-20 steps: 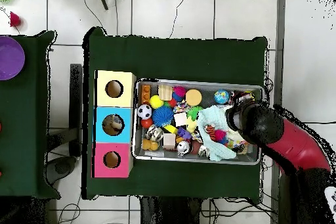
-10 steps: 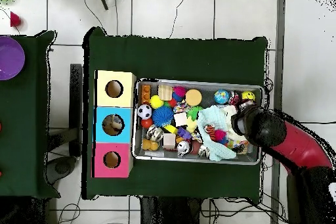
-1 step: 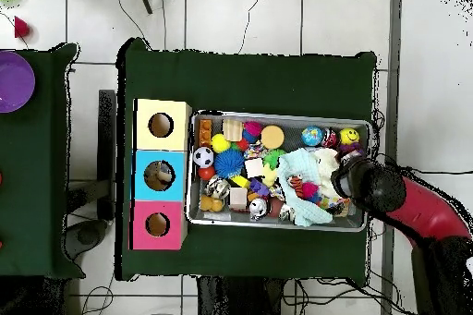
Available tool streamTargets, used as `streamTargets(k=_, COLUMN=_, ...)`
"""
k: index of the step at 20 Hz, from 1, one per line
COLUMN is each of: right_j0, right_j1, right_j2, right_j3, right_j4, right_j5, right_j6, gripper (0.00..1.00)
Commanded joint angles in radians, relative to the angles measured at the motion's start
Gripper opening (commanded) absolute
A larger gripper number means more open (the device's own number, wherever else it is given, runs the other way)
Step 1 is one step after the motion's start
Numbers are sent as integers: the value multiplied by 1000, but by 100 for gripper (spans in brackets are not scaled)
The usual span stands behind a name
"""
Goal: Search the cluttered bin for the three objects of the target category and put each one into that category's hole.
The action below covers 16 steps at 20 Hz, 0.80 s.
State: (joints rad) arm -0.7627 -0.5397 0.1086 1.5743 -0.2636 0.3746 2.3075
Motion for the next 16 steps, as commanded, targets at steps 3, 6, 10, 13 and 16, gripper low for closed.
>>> streamTargets(k=3, right_j0=-9, right_j1=96, right_j2=73, right_j3=36, right_j4=-129, right_j5=-82, right_j6=-86, gripper=100)
streamTargets(k=6, right_j0=24, right_j1=112, right_j2=43, right_j3=50, right_j4=-132, right_j5=-92, right_j6=-30, gripper=100)
streamTargets(k=10, right_j0=53, right_j1=125, right_j2=18, right_j3=63, right_j4=-125, right_j5=-110, right_j6=17, gripper=100)
streamTargets(k=13, right_j0=69, right_j1=132, right_j2=6, right_j3=73, right_j4=-108, right_j5=-117, right_j6=44, gripper=100)
streamTargets(k=16, right_j0=88, right_j1=142, right_j2=-5, right_j3=85, right_j4=-87, right_j5=-120, right_j6=72, gripper=100)
